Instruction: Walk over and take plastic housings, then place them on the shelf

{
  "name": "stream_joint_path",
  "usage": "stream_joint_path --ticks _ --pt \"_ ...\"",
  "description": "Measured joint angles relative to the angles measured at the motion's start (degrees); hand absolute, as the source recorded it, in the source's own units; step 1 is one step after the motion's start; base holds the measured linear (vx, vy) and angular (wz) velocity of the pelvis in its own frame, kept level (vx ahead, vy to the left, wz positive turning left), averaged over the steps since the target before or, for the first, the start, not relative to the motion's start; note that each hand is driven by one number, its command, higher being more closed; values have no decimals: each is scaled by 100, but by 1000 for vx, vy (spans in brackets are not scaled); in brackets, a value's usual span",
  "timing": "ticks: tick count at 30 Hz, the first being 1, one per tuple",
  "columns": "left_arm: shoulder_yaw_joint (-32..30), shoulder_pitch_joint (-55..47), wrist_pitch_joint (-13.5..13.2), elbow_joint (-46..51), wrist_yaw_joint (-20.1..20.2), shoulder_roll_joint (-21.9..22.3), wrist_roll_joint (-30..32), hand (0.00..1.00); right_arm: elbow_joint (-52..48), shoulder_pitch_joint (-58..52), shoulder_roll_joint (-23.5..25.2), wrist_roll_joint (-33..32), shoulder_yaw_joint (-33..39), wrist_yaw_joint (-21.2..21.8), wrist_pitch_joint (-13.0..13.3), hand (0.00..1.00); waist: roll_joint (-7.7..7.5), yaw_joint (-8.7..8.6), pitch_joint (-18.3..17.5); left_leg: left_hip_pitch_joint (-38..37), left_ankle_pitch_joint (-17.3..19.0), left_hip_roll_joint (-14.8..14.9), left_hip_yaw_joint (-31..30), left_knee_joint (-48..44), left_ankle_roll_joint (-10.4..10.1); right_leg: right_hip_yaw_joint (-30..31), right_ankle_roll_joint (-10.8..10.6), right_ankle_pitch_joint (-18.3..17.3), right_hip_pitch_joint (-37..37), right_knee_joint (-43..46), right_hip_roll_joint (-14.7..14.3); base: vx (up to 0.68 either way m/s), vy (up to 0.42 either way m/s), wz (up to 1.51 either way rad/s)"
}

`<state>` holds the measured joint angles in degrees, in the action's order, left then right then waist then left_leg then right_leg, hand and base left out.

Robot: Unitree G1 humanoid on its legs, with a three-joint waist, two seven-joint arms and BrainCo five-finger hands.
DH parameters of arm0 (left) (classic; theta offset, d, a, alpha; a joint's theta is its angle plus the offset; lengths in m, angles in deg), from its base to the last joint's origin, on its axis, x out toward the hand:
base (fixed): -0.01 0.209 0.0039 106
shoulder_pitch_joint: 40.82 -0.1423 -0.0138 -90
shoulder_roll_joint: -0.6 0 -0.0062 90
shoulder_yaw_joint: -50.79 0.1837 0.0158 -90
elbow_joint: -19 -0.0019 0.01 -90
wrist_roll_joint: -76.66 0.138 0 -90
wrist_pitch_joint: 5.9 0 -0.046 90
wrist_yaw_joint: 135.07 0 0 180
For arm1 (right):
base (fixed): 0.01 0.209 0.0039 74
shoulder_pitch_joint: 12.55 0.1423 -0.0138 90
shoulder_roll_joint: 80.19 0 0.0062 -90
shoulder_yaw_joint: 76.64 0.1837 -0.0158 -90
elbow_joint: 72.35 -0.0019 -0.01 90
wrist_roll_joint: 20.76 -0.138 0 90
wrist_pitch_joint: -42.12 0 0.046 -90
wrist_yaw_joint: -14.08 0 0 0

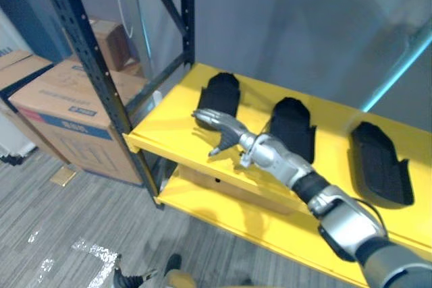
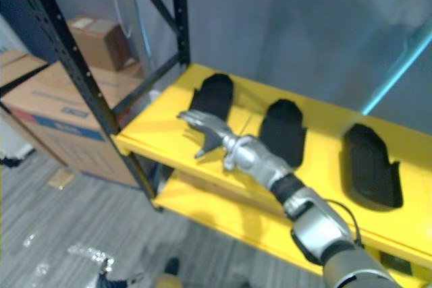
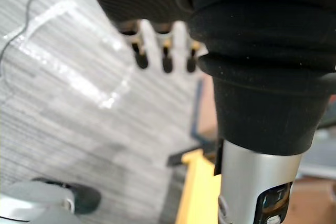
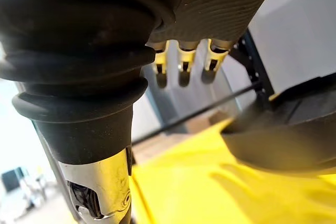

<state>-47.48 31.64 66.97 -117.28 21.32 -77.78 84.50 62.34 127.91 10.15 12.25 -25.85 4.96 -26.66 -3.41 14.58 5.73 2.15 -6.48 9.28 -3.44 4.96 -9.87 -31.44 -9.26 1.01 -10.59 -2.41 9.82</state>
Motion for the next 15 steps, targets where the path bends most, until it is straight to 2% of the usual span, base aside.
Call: stream_joint_path --ticks 5,8,12,15 --pt "126 10 3 -2 264 23 -9 0 551 446 65 789 212 -980 -429 0 98 131 133 15 -14 -22 -124 -4 -2 -141 -23 -30 -81 -11 -6 1 -15 12" --pt "220 17 39 -15 345 13 -13 0 618 514 54 939 430 -1299 -564 0 134 155 182 115 -44 -43 -235 -4 2 -230 -31 -36 -61 -11 -12 -15 -9 17" --pt "228 31 56 -185 395 13 -56 0 752 571 56 927 443 -1339 -897 0 134 209 252 185 -65 -71 -322 -26 7 -317 -36 -41 -53 -10 -5 9 -13 12" --pt "227 18 56 -203 397 13 -75 0 845 580 53 700 457 -1180 -1010 0 138 239 258 184 -65 -79 -323 -26 7 -316 -39 -44 -54 -10 4 2 -2 2"
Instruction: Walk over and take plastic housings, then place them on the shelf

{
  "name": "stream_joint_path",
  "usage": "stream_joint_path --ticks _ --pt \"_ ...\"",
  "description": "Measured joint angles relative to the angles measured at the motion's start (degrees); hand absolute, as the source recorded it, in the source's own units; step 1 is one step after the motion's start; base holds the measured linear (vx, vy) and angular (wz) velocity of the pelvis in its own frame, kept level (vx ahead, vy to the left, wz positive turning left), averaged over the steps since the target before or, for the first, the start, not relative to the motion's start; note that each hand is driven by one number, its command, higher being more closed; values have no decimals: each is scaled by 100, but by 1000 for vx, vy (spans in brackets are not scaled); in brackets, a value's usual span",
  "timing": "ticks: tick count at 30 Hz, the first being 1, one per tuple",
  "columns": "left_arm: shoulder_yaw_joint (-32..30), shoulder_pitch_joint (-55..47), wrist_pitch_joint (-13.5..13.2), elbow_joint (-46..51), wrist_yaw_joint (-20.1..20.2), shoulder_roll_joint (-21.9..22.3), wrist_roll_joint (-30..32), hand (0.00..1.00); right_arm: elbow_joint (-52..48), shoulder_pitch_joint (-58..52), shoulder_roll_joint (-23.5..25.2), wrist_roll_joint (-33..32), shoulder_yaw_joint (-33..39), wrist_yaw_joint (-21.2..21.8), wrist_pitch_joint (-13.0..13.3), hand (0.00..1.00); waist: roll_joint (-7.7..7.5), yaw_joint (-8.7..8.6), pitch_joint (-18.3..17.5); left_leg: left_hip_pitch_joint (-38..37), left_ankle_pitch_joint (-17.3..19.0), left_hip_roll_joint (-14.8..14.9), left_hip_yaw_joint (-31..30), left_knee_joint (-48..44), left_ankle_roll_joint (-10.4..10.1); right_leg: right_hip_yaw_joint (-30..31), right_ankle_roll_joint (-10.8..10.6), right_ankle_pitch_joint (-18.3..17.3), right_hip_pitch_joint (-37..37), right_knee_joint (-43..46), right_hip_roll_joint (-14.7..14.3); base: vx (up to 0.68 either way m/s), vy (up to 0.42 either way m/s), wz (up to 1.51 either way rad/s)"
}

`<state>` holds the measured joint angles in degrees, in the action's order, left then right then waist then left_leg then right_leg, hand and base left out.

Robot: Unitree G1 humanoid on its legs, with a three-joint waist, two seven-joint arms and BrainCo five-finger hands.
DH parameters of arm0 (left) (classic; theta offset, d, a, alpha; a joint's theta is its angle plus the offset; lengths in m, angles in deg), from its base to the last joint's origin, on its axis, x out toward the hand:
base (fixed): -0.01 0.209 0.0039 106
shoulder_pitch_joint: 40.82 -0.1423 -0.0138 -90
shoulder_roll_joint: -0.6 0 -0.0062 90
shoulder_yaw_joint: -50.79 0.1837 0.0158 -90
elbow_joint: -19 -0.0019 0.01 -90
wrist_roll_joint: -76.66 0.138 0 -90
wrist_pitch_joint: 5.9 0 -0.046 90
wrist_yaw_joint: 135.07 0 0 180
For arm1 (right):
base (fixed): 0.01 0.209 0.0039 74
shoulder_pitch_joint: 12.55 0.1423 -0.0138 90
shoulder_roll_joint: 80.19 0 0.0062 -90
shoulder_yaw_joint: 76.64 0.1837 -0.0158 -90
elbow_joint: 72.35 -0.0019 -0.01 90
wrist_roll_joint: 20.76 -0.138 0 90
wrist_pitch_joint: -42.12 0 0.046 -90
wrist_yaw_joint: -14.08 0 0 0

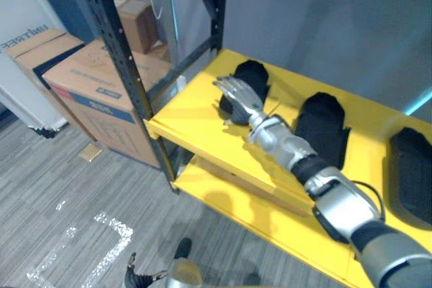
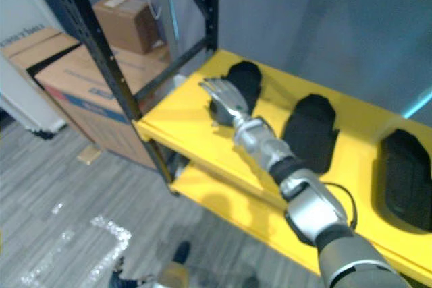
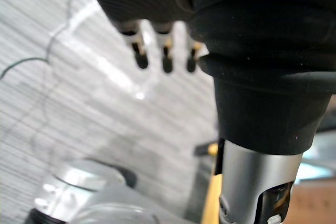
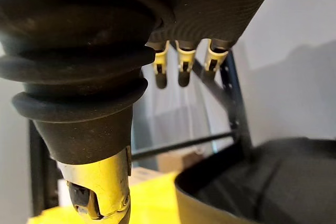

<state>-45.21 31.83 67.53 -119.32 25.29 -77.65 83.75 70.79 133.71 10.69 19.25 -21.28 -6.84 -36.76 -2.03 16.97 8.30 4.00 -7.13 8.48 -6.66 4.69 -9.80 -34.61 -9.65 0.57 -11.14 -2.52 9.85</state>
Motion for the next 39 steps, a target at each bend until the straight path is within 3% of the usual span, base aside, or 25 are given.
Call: stream_joint_path --ticks 3,6,9,10,11,14,24,27,28,39 --pt "1 13 0 0 11 2 -27 0 0 2 0 -471 27 532 -33 0 7 -4 5 -8 0 8 2 0 0 5 3 -8 -3 10 -4 0 0 0" --pt "-1 18 0 0 11 1 -50 0 -3 2 4 -959 -3 1344 -149 0 0 -6 12 -21 1 17 7 0 1 16 6 -12 -4 26 -5 0 0 0" --pt "-18 55 -1 1 6 -2 -52 0 -7 9 19 -1184 -95 1872 -494 0 -26 6 138 -107 6 36 42 1 3 35 13 -29 -57 48 -4 -26 0 -6" --pt "-18 75 0 0 7 -4 -57 0 -8 12 26 -1242 -94 1968 -649 100 -33 5 168 -105 6 45 45 1 4 39 11 -37 -42 71 -3 -36 7 -7" --pt "-19 101 1 1 8 -7 -118 0 -5 26 28 -1282 -94 2102 -869 100 -52 12 203 -96 6 63 76 1 4 74 14 -39 -3 91 -3 -31 9 -9" --pt "-17 133 41 1 14 -8 -231 0 3 37 29 -1384 -81 2305 -1000 100 -71 4 219 -102 3 68 105 1 0 140 13 -37 15 94 -3 -13 4 -6" --pt "-4 155 173 5 22 -19 -442 0 233 170 212 -1329 -41 2451 -951 100 -68 -15 221 -95 3 74 136 0 0 167 14 -38 45 98 -2 0 -1 -1" --pt "-1 155 173 6 24 -18 -445 0 360 169 224 -1309 -40 2365 -813 100 -65 3 222 -91 4 73 124 0 1 159 14 -39 44 103 2 0 0 0" --pt "4 155 173 6 30 -17 -446 0 419 169 228 -1212 -41 2301 -713 0 -55 9 229 -86 4 72 115 0 1 154 14 -40 44 106 4 -19 4 3" --pt "67 154 171 10 62 6 -486 0 650 290 218 -808 -23 1709 -77 0 6 112 266 -9 0 28 -28 -1 0 -12 -6 -72 17 112 2 -1 -5 7"
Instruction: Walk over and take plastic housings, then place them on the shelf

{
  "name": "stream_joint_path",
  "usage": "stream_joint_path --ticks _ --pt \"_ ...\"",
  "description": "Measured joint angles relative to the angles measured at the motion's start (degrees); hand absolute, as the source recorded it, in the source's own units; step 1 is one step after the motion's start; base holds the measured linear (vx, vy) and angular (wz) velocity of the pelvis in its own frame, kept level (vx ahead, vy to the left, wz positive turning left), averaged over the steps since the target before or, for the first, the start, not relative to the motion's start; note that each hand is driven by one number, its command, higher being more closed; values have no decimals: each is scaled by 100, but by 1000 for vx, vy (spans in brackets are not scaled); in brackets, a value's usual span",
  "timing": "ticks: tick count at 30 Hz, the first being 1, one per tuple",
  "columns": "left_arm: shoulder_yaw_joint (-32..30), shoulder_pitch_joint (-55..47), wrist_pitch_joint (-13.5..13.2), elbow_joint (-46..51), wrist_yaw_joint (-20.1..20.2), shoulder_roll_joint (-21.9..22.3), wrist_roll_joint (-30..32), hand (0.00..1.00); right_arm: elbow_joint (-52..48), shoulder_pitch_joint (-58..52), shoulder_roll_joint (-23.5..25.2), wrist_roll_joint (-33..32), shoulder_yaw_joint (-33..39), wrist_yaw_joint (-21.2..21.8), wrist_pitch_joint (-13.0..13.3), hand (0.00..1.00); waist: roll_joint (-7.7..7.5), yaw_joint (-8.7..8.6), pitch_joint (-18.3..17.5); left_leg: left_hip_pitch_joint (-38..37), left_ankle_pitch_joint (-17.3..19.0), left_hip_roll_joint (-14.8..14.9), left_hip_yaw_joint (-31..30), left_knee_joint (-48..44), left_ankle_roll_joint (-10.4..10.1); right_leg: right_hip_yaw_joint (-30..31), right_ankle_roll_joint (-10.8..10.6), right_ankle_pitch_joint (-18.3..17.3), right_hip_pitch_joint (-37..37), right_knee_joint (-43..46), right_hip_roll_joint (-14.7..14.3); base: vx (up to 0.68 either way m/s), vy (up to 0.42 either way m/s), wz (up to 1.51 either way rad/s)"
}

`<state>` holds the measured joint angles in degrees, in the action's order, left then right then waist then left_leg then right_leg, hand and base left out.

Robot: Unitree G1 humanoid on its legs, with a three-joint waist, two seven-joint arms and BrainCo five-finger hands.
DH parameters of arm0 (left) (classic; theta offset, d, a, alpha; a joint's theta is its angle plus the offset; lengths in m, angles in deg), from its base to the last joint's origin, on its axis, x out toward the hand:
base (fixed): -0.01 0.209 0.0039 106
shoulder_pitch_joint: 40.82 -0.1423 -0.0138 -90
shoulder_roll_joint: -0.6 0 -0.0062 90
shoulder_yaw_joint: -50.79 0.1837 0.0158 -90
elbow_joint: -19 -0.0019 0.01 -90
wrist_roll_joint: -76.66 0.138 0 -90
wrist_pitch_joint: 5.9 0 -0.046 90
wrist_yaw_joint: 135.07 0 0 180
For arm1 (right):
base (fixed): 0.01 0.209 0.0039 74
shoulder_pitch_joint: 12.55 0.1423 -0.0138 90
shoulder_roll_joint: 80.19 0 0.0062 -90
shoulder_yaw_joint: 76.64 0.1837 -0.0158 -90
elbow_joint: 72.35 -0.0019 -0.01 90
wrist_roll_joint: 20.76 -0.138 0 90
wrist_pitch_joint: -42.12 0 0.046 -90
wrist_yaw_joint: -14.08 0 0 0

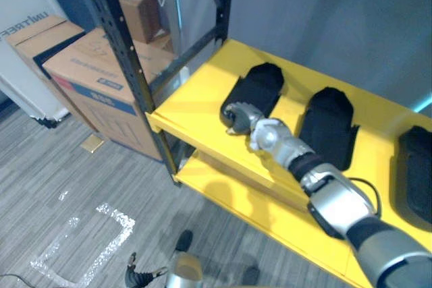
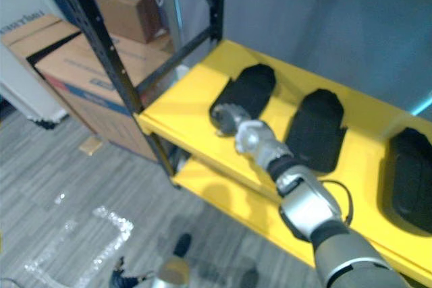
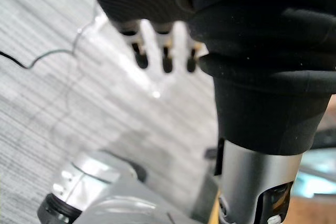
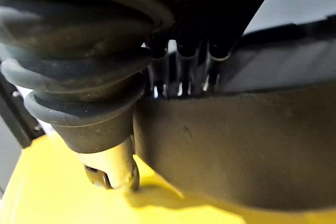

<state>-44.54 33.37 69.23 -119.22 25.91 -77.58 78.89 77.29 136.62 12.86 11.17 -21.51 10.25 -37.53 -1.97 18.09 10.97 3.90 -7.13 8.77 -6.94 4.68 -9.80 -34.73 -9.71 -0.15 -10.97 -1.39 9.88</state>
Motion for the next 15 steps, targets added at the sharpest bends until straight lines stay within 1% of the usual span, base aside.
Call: stream_joint_path --ticks 5,11,13,15 --pt "15 0 -10 0 -2 -2 0 0 1 23 1 48 -9 -59 106 0 2 15 1 2 0 -6 -9 0 0 -9 1 -5 -3 0 1 0 -1 1" --pt "43 0 -21 0 -3 -4 3 0 1 35 1 175 -66 -153 108 0 2 19 2 1 0 2 -12 0 0 -10 1 -6 -5 0 -3 0 0 0" --pt "43 0 -30 0 -5 -4 4 0 -1 76 1 269 -97 -279 102 0 2 14 1 0 0 9 -9 0 -1 -6 1 -6 -4 -1 -6 0 0 0" --pt "42 0 -33 -1 -5 -5 5 0 -87 128 1 272 -149 -406 34 0 2 7 1 -4 1 19 7 0 -1 12 1 -6 4 -3 -9 -5 -1 -3"
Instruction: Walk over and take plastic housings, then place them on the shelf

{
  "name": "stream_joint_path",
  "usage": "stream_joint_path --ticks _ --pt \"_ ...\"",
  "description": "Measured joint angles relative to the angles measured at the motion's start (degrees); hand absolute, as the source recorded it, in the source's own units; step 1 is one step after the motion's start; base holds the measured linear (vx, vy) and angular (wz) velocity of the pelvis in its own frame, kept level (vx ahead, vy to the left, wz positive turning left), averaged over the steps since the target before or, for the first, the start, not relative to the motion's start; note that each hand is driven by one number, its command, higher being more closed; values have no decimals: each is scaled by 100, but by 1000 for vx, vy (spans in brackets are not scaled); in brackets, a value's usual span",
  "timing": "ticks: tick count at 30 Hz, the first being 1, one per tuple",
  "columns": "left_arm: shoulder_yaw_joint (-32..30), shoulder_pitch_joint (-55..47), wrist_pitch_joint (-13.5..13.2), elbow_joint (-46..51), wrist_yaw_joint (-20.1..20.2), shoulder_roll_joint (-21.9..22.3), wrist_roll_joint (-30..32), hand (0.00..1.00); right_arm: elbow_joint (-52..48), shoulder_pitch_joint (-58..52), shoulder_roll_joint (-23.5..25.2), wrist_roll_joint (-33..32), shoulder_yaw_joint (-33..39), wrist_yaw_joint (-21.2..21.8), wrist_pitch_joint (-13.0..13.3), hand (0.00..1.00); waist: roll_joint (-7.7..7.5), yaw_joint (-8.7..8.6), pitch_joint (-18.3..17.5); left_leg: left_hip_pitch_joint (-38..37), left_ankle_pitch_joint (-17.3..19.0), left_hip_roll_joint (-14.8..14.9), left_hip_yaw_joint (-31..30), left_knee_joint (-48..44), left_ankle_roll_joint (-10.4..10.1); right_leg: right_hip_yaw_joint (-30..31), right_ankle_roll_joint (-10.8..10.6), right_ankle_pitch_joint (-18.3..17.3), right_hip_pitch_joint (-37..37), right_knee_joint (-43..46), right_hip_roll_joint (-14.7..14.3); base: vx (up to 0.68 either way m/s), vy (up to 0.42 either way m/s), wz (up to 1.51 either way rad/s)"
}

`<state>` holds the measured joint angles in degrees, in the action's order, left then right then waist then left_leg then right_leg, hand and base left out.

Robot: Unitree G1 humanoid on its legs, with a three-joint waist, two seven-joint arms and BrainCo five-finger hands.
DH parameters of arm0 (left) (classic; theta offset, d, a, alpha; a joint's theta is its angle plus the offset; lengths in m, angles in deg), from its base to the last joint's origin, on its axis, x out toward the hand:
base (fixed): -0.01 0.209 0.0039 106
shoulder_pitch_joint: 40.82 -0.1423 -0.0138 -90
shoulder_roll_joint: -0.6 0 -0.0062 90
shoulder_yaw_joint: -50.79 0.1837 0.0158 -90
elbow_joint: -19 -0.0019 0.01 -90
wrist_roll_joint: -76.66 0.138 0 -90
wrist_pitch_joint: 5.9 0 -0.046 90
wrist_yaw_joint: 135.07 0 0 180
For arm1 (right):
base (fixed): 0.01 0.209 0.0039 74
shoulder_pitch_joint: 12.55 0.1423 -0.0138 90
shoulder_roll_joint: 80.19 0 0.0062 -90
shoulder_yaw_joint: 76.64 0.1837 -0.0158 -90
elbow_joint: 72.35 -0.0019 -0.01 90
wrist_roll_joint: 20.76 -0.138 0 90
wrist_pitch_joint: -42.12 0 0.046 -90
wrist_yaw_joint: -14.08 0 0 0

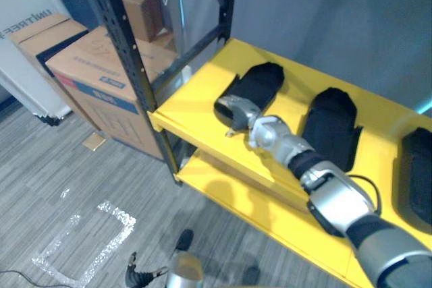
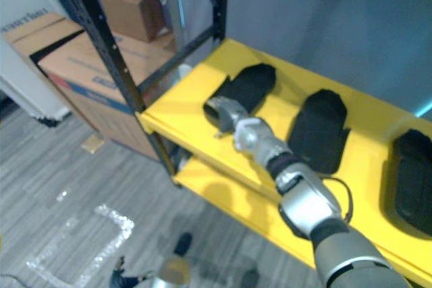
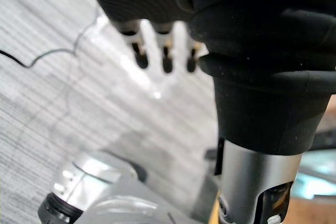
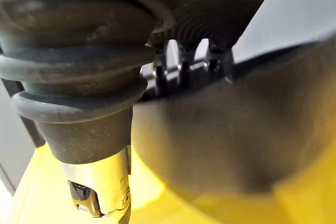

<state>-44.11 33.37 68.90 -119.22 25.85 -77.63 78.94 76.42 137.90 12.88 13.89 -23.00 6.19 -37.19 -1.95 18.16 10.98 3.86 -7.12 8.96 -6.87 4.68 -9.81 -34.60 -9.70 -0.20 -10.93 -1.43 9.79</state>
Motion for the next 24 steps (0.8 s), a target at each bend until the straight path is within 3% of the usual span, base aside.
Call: stream_joint_path --ticks 3,5,8,13,18,22,24 --pt "-13 2 -5 0 -1 -2 0 0 -746 60 -30 -12 1 29 -461 0 -4 -27 -2 -11 2 45 109 0 -2 94 2 3 76 1 -6 -10 1 -17" --pt "-67 -3 -5 -2 4 -1 -2 0 -1446 65 -88 4 4 163 -856 0 -24 -142 10 -77 4 58 207 1 -3 203 1 6 88 3 -9 -13 -2 -20" --pt "-127 -9 -7 -5 6 -32 -2 0 -2191 53 -291 56 19 470 -1201 0 -92 -277 -3 -171 36 103 445 2 0 411 1 20 155 12 -13 -13 3 -33" --pt "-186 -6 -6 -4 10 -146 -28 0 -3643 -469 -1053 -8 243 1169 -1316 0 -300 -634 -135 -213 53 171 737 3 -3 713 27 89 306 14 -32 -3 0 -31" --pt "-318 -3 -5 -11 92 -158 -187 0 -4929 -1429 -1645 -410 829 1683 -1381 0 -368 -939 -202 -389 85 230 1001 27 -16 963 39 107 314 12 -56 -20 -7 -25" --pt "-342 5 40 -13 176 -159 -198 0 -5173 -2127 -1954 -828 1478 1920 -1426 0 -396 -1037 -301 -396 91 245 1106 28 -10 1092 53 143 389 7 -62 -30 -7 -17" --pt "-344 -3 87 -17 176 -164 -200 0 -5173 -2469 -2067 -868 1702 1923 -1299 0 -421 -1107 -318 -412 91 245 1150 27 -10 1130 57 170 398 1 -57 -17 1 -12"
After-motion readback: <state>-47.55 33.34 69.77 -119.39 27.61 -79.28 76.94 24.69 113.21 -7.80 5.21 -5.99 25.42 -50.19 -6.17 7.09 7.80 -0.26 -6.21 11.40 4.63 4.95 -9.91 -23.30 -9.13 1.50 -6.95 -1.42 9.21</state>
